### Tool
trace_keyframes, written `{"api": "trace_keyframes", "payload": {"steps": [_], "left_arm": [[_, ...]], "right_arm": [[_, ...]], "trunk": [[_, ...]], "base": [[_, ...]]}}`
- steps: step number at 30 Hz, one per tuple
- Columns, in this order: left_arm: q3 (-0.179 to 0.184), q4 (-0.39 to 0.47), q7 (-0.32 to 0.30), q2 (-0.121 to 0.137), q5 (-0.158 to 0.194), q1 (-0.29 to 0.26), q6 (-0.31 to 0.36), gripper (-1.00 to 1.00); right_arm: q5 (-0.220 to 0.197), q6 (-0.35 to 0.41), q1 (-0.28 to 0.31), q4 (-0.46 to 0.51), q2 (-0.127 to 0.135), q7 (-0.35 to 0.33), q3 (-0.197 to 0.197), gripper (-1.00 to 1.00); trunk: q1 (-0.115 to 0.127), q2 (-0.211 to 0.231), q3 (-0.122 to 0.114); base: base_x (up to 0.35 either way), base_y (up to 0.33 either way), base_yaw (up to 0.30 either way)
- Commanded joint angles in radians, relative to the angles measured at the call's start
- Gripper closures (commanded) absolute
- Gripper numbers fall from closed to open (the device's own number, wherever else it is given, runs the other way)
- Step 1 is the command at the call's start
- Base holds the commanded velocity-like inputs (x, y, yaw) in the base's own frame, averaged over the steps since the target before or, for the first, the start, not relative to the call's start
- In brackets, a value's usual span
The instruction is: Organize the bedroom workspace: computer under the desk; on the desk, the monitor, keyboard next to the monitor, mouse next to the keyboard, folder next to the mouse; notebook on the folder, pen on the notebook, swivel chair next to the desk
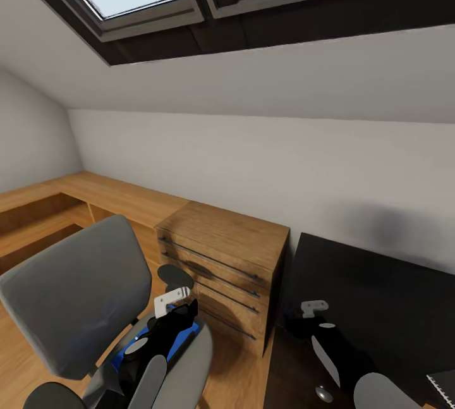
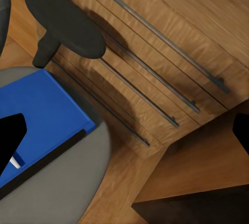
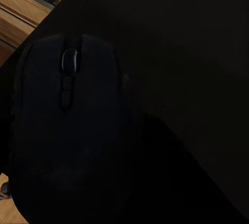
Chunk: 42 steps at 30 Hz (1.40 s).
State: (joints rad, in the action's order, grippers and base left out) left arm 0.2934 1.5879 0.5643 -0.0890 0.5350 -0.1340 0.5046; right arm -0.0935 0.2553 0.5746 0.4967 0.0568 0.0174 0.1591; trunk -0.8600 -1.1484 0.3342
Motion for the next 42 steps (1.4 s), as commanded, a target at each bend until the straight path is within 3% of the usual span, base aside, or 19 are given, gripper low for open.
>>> {"api": "trace_keyframes", "payload": {"steps": [1,23,26,32,38,41,42], "left_arm": [[0.001,0.001,0.009,0.000,0.010,-0.001,0.002,-1.00],[0.000,-0.003,0.009,0.000,0.010,0.000,0.002,-1.00],[0.000,-0.003,0.009,0.000,0.010,0.000,0.002,-1.00],[0.001,-0.003,0.009,0.000,0.010,0.000,0.002,-1.00],[0.001,-0.003,0.009,0.000,0.010,0.000,0.002,-1.00],[0.001,-0.003,0.009,0.000,0.010,0.000,0.002,-1.00],[0.001,-0.004,0.009,0.000,0.010,0.000,0.002,-1.00]], "right_arm": [[-0.010,0.009,0.000,-0.004,0.001,0.003,0.008,1.00],[-0.011,0.004,-0.001,0.004,0.005,0.000,0.007,1.00],[-0.011,0.001,0.000,0.011,0.007,0.000,0.006,1.00],[-0.011,0.032,-0.002,0.160,0.008,0.008,0.004,1.00],[-0.015,0.186,-0.034,0.415,0.012,0.019,-0.019,1.00],[-0.016,0.254,-0.087,0.532,0.014,0.040,-0.064,1.00],[-0.017,0.287,-0.113,0.588,0.013,0.051,-0.098,1.00]], "trunk": [[0.000,-0.001,0.001],[0.000,-0.001,0.001],[0.011,0.020,-0.008],[0.034,0.062,-0.027],[0.057,0.104,-0.046],[0.069,0.125,-0.055],[0.073,0.132,-0.058]], "base": [[0.000,0.000,0.000],[0.000,0.000,0.000],[0.000,0.000,0.000],[0.000,0.000,0.000],[0.000,0.000,0.000],[0.000,0.000,0.000],[0.000,0.000,0.000]]}}
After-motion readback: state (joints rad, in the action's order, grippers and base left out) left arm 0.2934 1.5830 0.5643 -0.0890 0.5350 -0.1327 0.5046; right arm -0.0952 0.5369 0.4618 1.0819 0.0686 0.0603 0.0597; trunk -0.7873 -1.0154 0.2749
